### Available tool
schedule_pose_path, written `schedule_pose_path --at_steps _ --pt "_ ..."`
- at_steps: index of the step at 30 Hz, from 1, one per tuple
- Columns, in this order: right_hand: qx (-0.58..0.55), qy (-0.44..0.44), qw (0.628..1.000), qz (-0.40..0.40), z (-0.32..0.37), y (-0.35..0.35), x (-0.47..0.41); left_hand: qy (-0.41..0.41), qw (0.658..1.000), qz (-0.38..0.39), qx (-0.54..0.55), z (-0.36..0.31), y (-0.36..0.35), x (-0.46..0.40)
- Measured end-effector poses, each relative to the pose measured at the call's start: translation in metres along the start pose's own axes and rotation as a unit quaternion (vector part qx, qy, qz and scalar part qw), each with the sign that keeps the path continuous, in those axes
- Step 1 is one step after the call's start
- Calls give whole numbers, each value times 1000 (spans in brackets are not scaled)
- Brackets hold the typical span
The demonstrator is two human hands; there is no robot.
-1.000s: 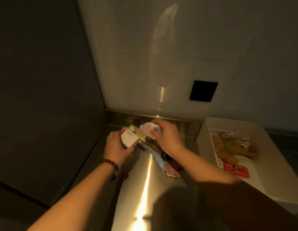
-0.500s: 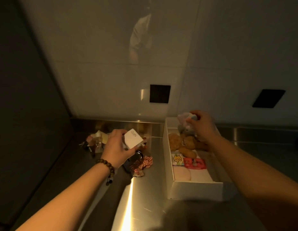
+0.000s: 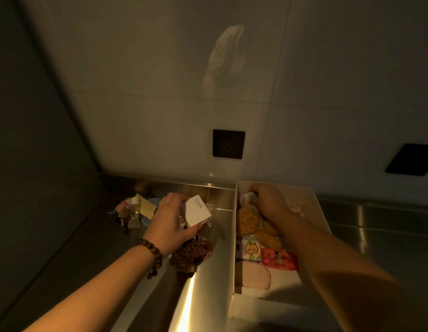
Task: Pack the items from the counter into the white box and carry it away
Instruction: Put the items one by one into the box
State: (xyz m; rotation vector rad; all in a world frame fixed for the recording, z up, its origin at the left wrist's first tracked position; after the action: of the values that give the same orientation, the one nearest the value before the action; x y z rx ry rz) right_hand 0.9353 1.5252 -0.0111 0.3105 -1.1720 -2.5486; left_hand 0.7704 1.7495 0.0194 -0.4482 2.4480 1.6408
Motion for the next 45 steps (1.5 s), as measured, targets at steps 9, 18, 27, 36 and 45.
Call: schedule_pose_path --at_steps 9,18,27,36,45 --pt "-193 55 979 27 41 41 27 -74 996 -1 43 -40 0 -8" --pt "-10 109 975 193 47 71 91 -174 977 61 106 -109 -23 -6" --pt "147 18 947 286 -16 70 122 -184 968 172 0 -95 -64 0" --pt "131 38 944 301 -54 2 129 -145 964 223 18 -74 -89 7" --pt "149 -49 917 367 -60 1 125 -153 961 218 75 -72 -96 10"
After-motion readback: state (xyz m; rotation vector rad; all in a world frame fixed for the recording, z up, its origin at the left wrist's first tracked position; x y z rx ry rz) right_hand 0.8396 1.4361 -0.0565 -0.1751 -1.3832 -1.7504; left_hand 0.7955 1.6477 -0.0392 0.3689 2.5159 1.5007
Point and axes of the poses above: each hand's wrist, its own x-axis away from the middle knuckle, its own y-axis out of the back of the hand, z = x × y, the point moved 3 cm from there along -x, towards the middle knuckle, and after that the axes turned 12 degrees about -x, right-handed, at the moved point
